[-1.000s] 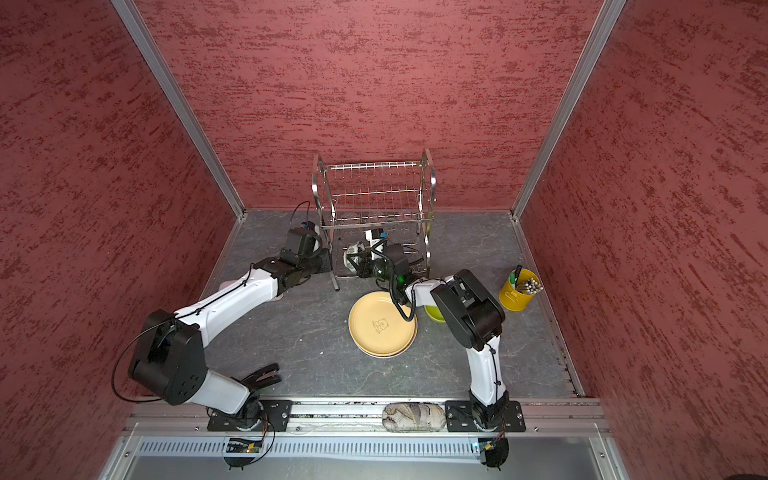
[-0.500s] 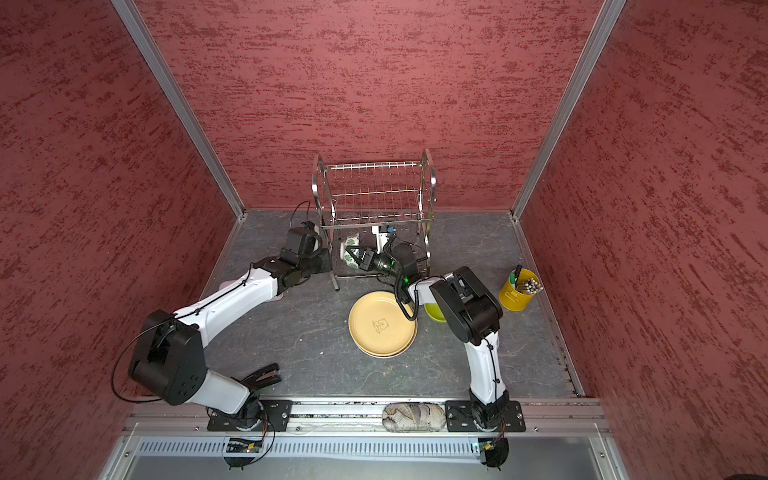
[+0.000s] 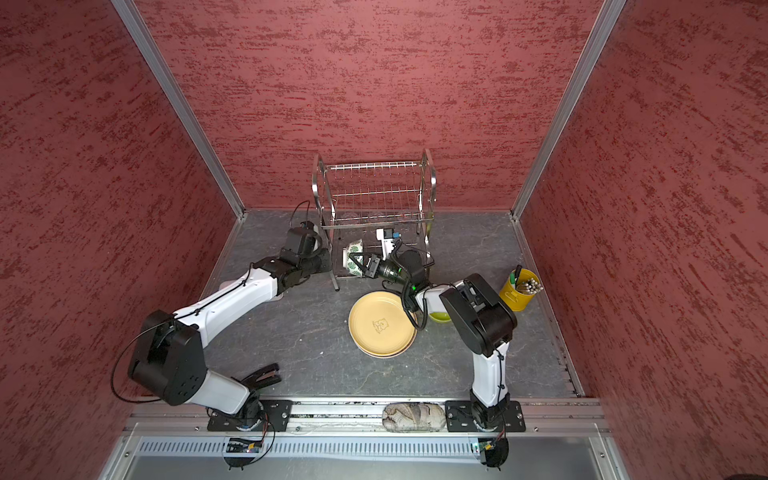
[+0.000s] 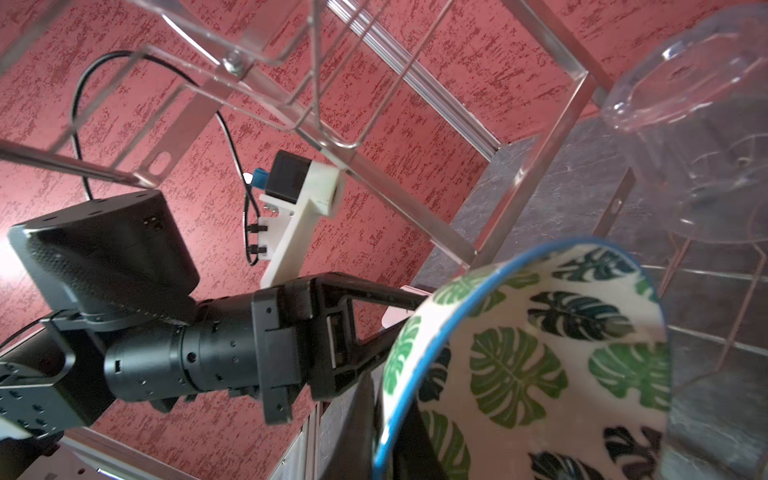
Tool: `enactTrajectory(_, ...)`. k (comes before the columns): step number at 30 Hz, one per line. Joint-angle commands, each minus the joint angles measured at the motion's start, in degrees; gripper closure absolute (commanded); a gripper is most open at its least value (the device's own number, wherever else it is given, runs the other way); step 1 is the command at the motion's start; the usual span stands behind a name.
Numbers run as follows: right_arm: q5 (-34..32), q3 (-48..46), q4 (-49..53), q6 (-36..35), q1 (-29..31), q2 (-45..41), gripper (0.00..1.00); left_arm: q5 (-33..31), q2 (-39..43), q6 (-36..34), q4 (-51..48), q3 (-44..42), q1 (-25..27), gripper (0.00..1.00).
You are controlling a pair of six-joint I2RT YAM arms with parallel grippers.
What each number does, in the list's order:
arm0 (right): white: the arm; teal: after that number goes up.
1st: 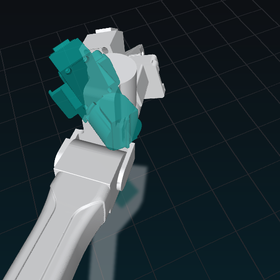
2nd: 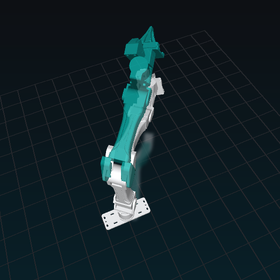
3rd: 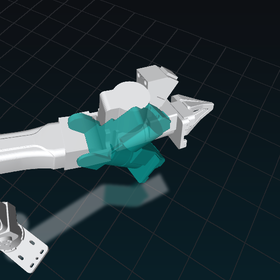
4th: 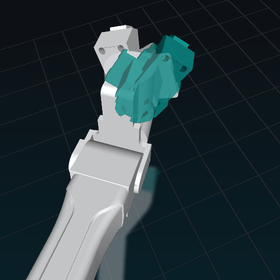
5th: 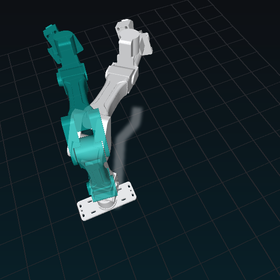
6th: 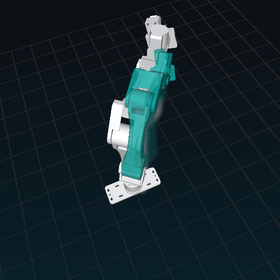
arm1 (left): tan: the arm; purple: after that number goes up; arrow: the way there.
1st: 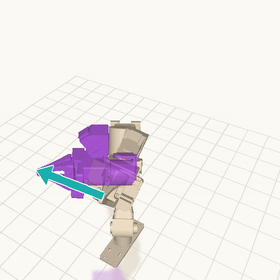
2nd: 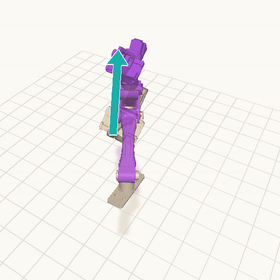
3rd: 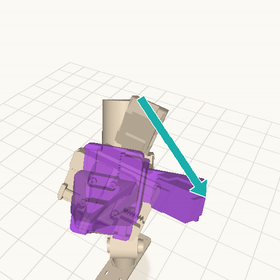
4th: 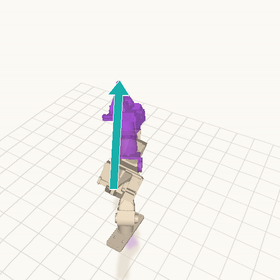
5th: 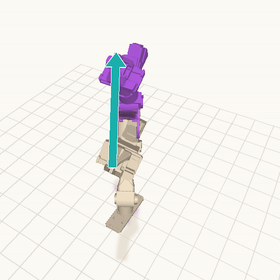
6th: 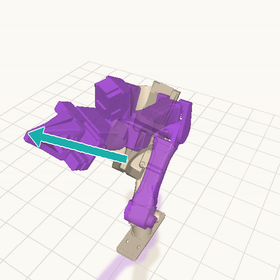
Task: Unload the mixed dishes from the dish rack
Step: 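Pull the leaf-patterned bowl out of the rack toward the robot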
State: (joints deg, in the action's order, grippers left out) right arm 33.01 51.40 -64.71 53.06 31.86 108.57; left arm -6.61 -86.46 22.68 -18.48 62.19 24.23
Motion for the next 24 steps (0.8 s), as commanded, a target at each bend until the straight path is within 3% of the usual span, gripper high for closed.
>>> enactTrajectory(1,-0.8,-1.6,-2.0,-2.0,0.7,-5.7,1.0,-0.8,0.3,-0.2,-1.1,0.1,0.0,0.8)
enactTrajectory(10,-3.8,-8.0,9.5,-8.6,1.8,-17.4,1.0,0.0,1.2,0.4,0.2,-0.8,0.2,0.8)
enactTrajectory(24,-17.9,-12.1,45.3,-24.2,6.9,-38.4,1.0,0.6,2.1,0.4,1.8,-1.6,0.4,0.8)
